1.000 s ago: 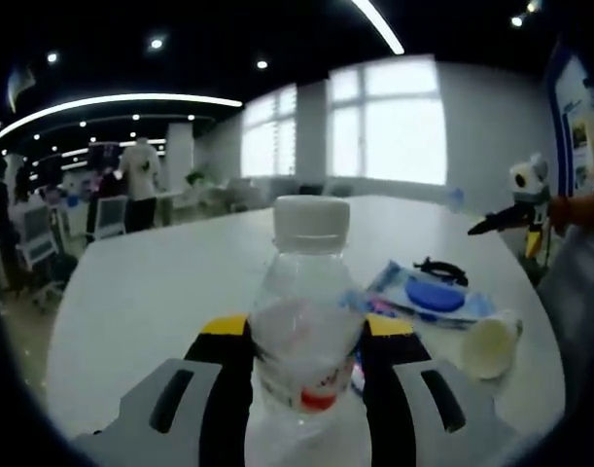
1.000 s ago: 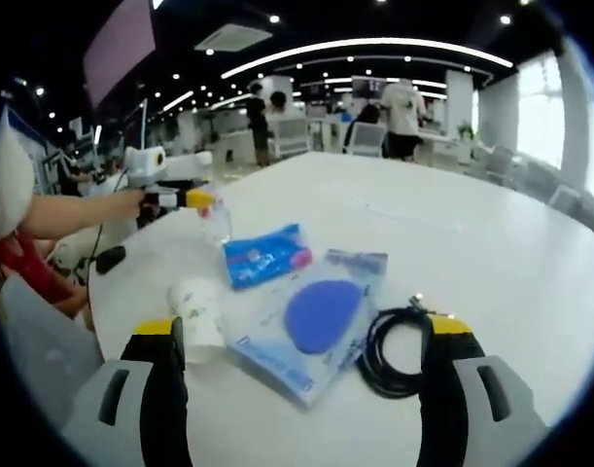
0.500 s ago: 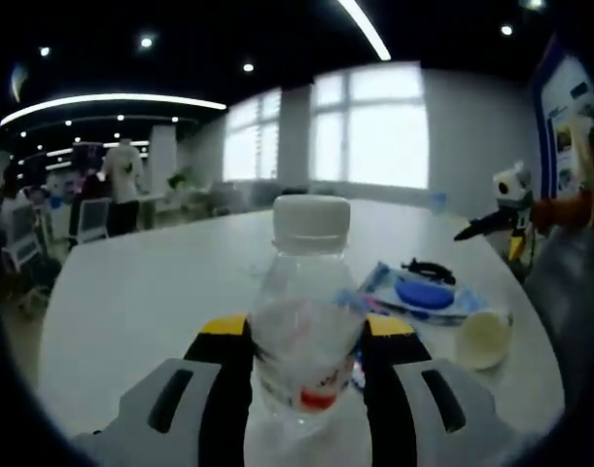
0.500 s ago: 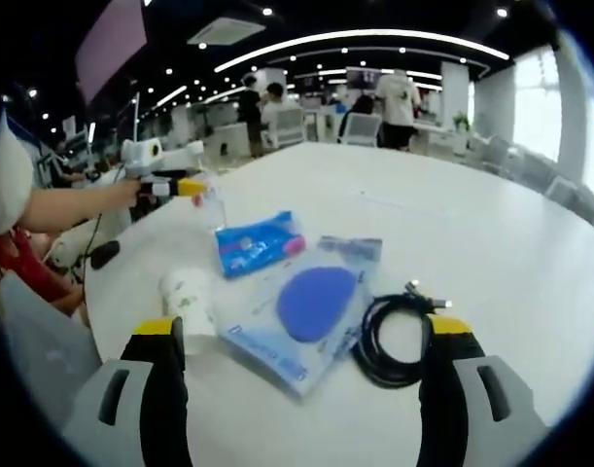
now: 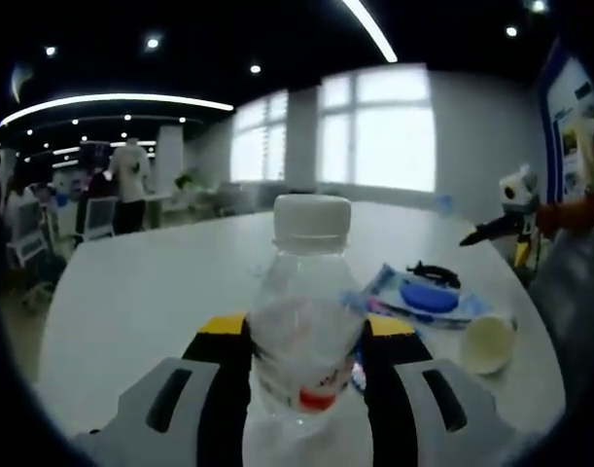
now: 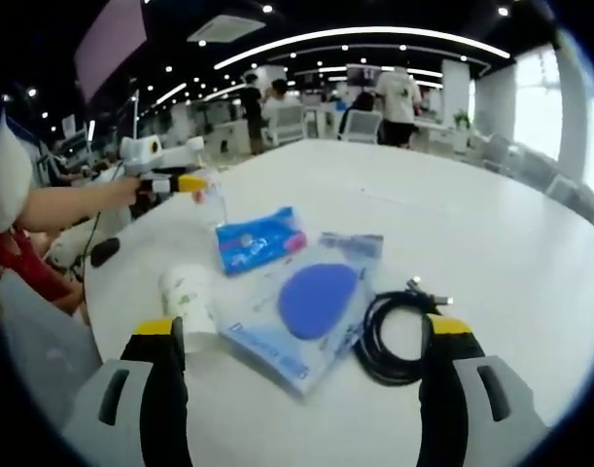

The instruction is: Arrange the tabletop items into an orderly group along one side of the table until the central work area is clear of visible clutter.

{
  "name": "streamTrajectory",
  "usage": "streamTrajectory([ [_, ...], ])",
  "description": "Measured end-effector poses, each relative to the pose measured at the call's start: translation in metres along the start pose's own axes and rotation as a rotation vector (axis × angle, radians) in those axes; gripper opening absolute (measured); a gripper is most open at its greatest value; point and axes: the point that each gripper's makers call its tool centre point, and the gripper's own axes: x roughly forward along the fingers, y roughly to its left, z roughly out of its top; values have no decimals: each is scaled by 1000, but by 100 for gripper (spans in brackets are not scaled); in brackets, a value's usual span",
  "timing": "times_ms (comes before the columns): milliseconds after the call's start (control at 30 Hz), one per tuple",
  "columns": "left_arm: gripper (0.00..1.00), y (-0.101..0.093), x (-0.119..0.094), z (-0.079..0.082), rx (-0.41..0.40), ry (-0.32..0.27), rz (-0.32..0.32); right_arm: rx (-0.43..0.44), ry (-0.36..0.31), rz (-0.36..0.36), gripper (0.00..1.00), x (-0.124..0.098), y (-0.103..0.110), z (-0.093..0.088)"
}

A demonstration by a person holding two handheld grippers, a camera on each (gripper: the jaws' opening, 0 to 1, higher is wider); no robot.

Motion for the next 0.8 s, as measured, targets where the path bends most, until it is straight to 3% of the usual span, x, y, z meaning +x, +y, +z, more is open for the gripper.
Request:
streamTrajectory([
  [67,50,5,0,0,-11,3,26,0,-5,0,100,0,0,1],
  [200,68,18,-4,14,-80,-57,87,6,-13,0,100,-1,-1,3],
  [300,75,18,-6,16,-66,-48,101,10,-20,0,100,-1,-2,4],
  [433,97,22,-10,15,-88,-34,152,12,-30,5,100,-2,-1,7],
  [800,100,14,-23,8,-86,12,199,29,-62,23,100,-5,2,14],
])
